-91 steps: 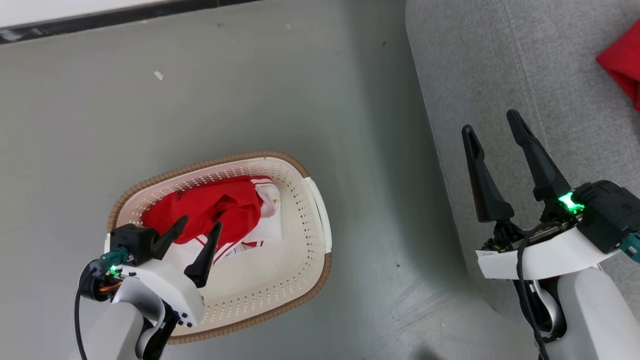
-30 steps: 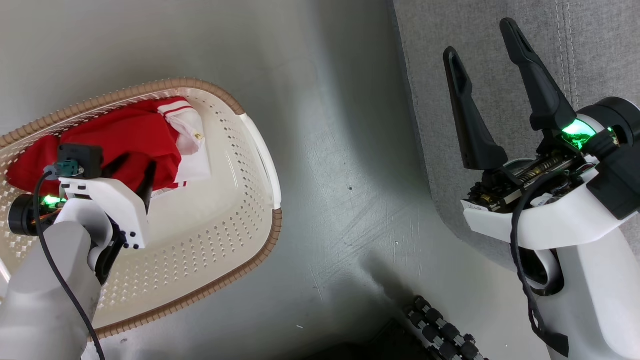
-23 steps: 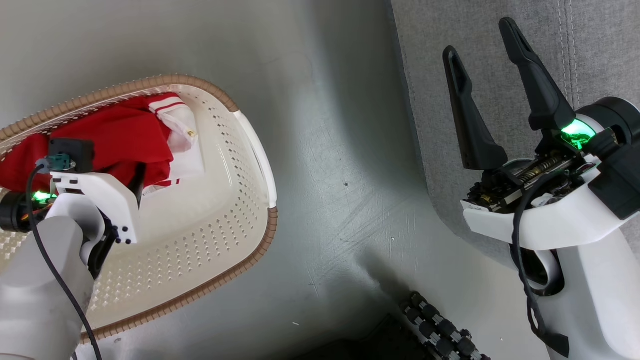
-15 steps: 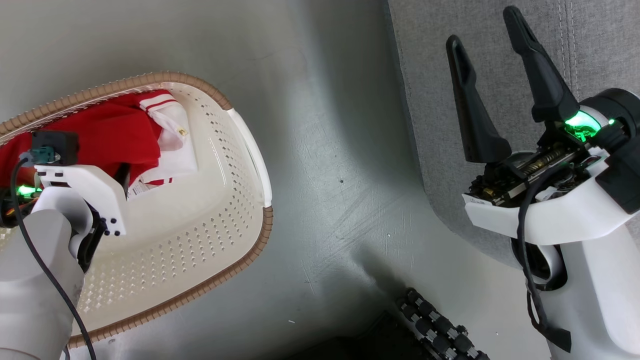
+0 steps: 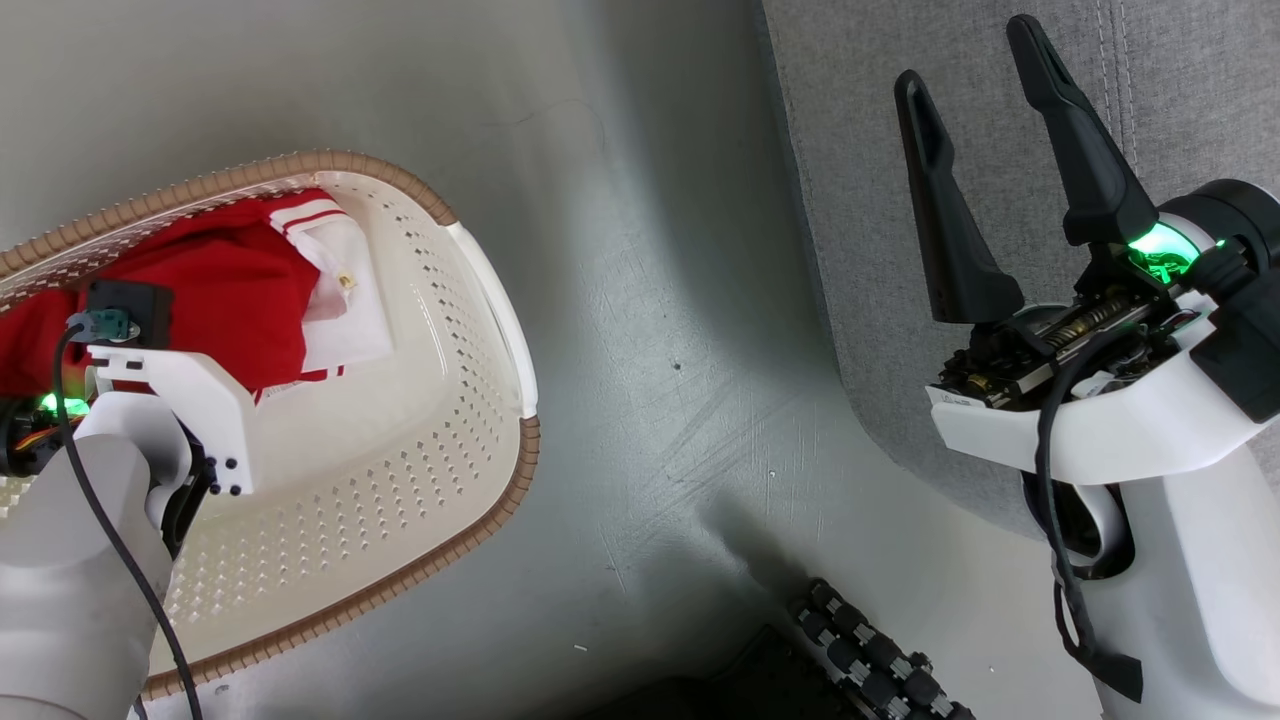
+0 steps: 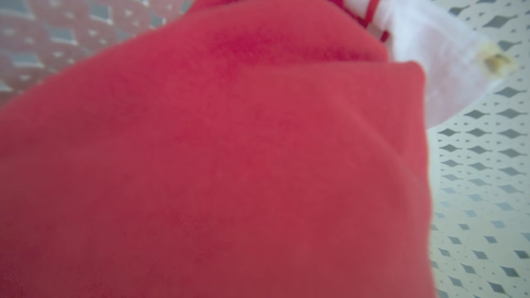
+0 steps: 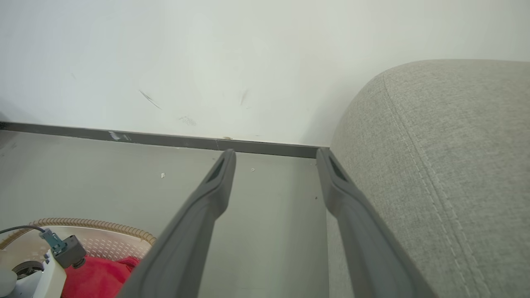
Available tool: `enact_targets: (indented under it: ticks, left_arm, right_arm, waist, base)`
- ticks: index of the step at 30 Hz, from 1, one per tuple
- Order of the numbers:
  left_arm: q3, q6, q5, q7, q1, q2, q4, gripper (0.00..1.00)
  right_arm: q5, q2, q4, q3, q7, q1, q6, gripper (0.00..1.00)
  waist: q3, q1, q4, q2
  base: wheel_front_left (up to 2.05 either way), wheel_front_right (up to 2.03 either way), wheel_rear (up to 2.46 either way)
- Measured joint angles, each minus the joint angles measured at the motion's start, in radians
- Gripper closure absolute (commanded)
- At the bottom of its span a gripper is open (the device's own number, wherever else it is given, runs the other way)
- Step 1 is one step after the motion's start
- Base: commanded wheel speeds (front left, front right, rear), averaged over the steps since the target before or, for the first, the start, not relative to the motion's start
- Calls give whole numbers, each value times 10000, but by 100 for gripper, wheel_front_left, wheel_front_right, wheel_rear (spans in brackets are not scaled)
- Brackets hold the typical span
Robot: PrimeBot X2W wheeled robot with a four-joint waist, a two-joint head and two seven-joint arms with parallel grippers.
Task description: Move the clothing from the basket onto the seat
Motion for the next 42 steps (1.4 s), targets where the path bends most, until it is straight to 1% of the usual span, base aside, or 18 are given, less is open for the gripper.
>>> enact_targets:
  ticks: [3, 5, 13, 23, 36, 42]
  left_arm:
    - [-35, -4, 0, 0, -66, -79, 40, 100]
    - [-44, -84, 0, -2, -140, -117, 59, 100]
    - [-403, -173, 278, -228, -174, -109, 65, 100]
    - [-619, -265, 290, -861, -170, -201, 59, 100]
    - [-1131, -341, 349, -1653, -24, -527, -368, 100]
    - [-1710, -341, 205, -1875, 442, -803, -800, 100]
  right_arm:
    - [2, 0, 13, -12, 0, -2, 0, 0]
    - [2, 2, 33, -13, 0, -7, 0, 0]
    - [107, 4, 48, -98, 0, -225, 0, 0]
    - [157, 4, 17, -238, 0, -391, 0, 0]
    - [73, 4, 44, -416, 0, -591, 0, 0]
    - [-29, 2, 127, -493, 0, -586, 0, 0]
  waist:
    - [-35, 0, 18, 0]
    - [-60, 0, 35, 0]
    - [-198, 0, 99, 0]
    - [-529, 0, 219, 0]
    - [-1265, 0, 448, 0]
    - [-1786, 0, 587, 0]
  base:
    - [0, 0, 0]
    - [0, 0, 0]
    - [0, 0, 0]
    - [0, 0, 0]
    - [0, 0, 0]
    - [0, 0, 0]
